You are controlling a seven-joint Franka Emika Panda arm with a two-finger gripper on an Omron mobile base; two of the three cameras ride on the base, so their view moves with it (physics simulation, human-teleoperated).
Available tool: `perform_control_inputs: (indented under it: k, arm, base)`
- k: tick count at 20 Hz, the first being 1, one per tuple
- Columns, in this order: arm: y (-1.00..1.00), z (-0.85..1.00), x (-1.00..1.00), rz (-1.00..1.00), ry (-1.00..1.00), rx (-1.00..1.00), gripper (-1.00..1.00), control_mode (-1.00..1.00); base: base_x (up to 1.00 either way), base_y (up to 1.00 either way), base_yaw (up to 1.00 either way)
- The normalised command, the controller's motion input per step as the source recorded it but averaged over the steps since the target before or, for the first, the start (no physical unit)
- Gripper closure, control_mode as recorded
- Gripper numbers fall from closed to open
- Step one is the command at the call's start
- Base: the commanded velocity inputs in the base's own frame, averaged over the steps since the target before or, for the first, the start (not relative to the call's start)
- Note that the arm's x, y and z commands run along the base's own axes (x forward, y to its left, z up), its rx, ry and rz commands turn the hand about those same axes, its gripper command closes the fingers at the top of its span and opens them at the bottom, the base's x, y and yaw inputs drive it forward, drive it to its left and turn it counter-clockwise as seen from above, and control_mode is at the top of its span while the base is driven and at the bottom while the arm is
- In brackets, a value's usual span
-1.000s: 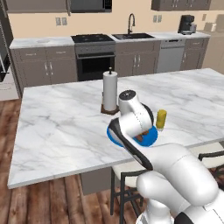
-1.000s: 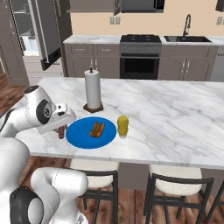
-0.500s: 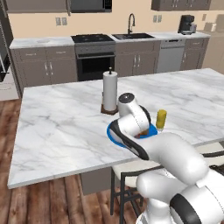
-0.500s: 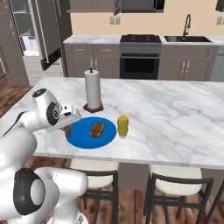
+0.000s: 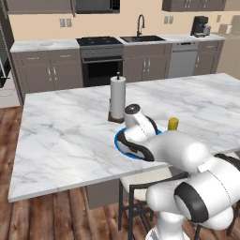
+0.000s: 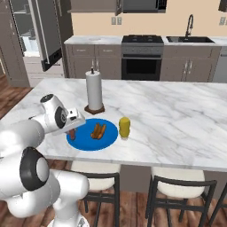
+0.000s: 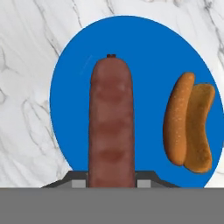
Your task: Move the hot dog bun to the plate on the dining table and place the condiment next to that plate. Then navigate to the fridge and take the sausage and place it on the plate as well.
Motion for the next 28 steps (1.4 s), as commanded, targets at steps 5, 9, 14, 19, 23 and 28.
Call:
perform_control_inputs:
  k: [5,9,14,19,23,28]
  arm:
    - [-0.01,-0.15,0.27,0.00,0.00,0.02,1.00,-1.00]
    - [-0.08,-0.10,0.40,0.00,0.04,0.06,1.00,-1.00]
    - [-0.11,-0.14,0.29,0.00,0.05,0.05,1.00,-1.00]
    - [-0.05,-0.19,0.12,0.00,0.03,0.04,1.00,-1.00]
    - [0.00,-0.25,0.00,0.00,0.05,0.00,1.00,-1.00]
    - [0.00,-0.24,0.01,0.00,0.03,0.00,1.00,-1.00]
  base:
    - [0.00,0.00,0.00]
    - [0.00,0.00,0.00]
    - [0.00,0.00,0.00]
    - [0.00,0.00,0.00]
    - [0.00,0.00,0.00]
    - [0.00,0.00,0.00]
